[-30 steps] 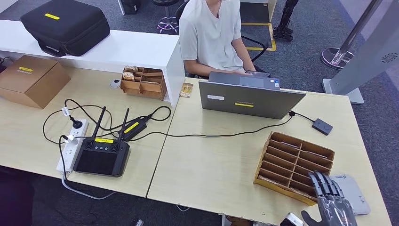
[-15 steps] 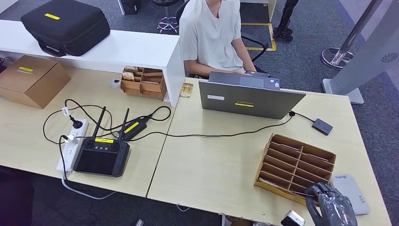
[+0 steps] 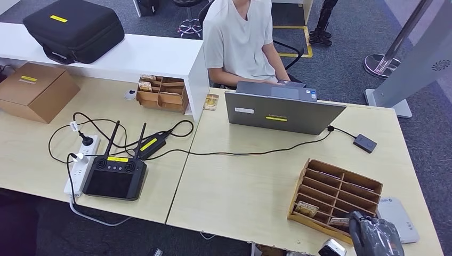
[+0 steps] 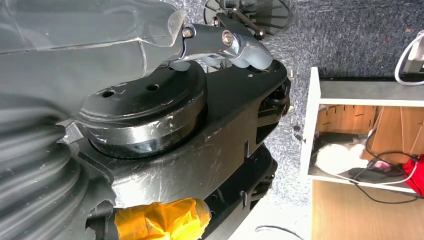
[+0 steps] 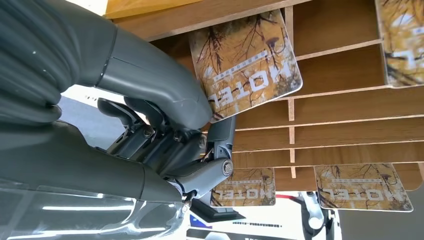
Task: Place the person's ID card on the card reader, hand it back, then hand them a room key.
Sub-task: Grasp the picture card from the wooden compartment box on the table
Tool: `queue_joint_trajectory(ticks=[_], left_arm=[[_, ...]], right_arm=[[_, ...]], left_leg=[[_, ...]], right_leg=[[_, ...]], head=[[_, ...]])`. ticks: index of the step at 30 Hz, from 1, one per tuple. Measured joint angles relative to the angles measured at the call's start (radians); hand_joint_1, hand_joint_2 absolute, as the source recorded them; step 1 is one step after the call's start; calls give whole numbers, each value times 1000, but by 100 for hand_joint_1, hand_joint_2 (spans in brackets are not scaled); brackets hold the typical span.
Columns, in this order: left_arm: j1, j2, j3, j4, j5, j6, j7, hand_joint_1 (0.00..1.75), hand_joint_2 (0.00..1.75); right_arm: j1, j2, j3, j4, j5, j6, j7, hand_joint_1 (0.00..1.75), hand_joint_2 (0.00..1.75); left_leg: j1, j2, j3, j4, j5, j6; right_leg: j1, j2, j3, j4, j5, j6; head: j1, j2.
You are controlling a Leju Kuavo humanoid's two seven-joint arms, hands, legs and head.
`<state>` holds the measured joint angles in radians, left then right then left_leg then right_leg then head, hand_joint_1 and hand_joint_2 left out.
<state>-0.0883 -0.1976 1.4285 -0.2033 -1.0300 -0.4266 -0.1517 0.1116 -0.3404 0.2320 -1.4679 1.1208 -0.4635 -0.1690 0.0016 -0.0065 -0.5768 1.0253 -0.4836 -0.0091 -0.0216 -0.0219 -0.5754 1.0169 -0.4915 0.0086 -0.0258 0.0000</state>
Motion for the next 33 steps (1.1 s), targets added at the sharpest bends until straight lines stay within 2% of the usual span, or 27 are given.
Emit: queue_joint_trajectory(ticks=[25,27,33], left_arm=[[-4,1,0,0,0,0,23,0,175],[-5,1,0,0,-1,0,24,0,175],[-7,1,0,0,-9,3,29,0,175]], right_arm=[[-2,7,-5,-1,-4,-8,-7,175,175],[-2,7,-10,-8,-16,-34,-22,175,175],[-27,29,-51,-86,-65,-195,-92,175,175]], left_leg=[[0,0,0,0,0,0],[0,0,0,0,0,0],[0,0,0,0,0,0]], right_leg=[[0,0,0,0,0,0],[0,0,0,0,0,0],[0,0,0,0,0,0]], head=[[0,0],[0,0],[0,0]])
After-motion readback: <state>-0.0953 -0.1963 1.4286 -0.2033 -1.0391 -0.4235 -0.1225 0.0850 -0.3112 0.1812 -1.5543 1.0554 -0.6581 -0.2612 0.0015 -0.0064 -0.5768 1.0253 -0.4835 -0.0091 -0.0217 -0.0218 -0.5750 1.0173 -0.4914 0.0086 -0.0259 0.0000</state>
